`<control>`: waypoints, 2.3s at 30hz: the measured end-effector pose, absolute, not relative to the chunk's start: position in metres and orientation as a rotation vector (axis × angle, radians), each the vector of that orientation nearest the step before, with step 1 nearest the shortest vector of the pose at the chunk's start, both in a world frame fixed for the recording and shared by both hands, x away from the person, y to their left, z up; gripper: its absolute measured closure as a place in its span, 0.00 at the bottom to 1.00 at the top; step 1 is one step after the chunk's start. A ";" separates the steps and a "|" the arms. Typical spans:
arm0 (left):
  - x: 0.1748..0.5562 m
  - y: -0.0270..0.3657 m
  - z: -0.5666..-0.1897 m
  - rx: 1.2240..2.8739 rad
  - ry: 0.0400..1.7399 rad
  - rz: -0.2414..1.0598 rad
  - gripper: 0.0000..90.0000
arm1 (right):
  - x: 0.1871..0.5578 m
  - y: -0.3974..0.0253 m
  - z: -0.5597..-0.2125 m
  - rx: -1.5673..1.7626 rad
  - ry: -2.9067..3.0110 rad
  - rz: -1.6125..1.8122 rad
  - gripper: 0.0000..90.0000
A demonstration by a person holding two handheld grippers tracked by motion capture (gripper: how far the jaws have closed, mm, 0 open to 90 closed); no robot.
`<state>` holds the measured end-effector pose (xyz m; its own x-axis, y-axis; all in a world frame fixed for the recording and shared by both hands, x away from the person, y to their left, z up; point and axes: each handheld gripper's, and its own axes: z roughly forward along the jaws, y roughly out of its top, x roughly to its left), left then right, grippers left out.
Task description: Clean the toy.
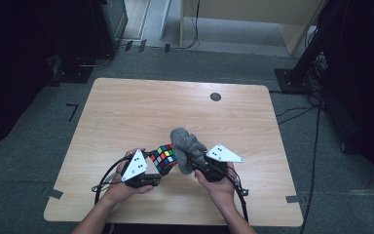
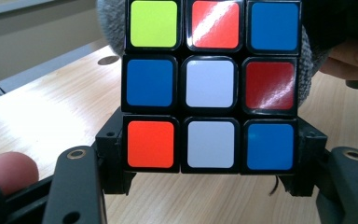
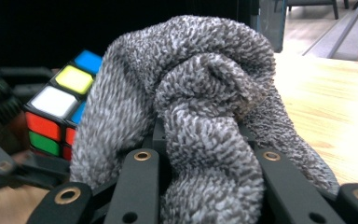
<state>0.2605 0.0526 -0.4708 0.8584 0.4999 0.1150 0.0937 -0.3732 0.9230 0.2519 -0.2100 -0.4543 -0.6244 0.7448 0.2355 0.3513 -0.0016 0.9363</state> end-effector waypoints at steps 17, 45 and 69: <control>0.256 0.052 -0.466 1.911 0.394 0.449 0.38 | 0.252 -0.209 -0.453 1.088 1.963 1.548 0.80; 0.250 0.043 -0.467 1.970 0.387 0.501 0.38 | 0.239 -0.194 -0.445 1.029 1.943 1.746 0.80; 0.254 0.046 -0.465 1.927 0.416 0.471 0.38 | 0.256 -0.214 -0.458 1.147 1.964 1.600 0.80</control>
<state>0.2536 0.0464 -0.4646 0.8615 0.4898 0.1335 0.0727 -0.3792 0.9224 0.2560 -0.2138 -0.4584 -0.6064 0.7669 0.2100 0.3609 0.0301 0.9321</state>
